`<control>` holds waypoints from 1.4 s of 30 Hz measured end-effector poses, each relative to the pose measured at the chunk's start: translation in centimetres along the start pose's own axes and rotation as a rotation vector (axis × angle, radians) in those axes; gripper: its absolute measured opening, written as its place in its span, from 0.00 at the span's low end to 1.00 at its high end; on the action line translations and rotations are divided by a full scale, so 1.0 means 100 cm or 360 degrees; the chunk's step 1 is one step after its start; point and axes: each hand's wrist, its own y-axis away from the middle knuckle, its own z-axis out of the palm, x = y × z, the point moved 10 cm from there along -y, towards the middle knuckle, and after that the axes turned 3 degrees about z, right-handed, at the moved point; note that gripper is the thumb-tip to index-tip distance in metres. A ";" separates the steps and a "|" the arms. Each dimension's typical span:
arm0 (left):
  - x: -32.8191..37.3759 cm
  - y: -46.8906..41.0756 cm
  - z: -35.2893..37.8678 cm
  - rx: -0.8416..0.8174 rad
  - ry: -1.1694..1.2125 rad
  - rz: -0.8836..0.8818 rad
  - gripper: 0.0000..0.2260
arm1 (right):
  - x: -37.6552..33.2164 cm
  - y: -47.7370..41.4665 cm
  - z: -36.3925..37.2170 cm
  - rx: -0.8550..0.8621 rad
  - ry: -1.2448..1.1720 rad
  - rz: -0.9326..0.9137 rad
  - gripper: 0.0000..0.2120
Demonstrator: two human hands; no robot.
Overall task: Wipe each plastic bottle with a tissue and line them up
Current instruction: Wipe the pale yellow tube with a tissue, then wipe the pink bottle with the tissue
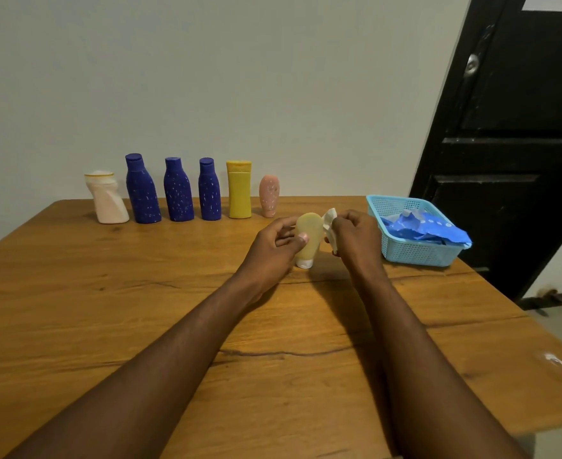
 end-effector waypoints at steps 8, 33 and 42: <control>0.033 -0.009 -0.026 0.0079 -0.0181 0.0137 0.18 | -0.020 -0.001 -0.008 0.0119 -0.0239 -0.0016 0.08; 0.065 -0.186 -0.047 -0.0346 -0.2631 0.0369 0.16 | -0.047 -0.139 0.103 -0.0625 0.0416 0.0121 0.21; 0.034 -0.205 -0.040 -0.0496 -0.2785 0.0229 0.10 | -0.001 -0.149 0.116 -0.0598 0.0375 0.0238 0.13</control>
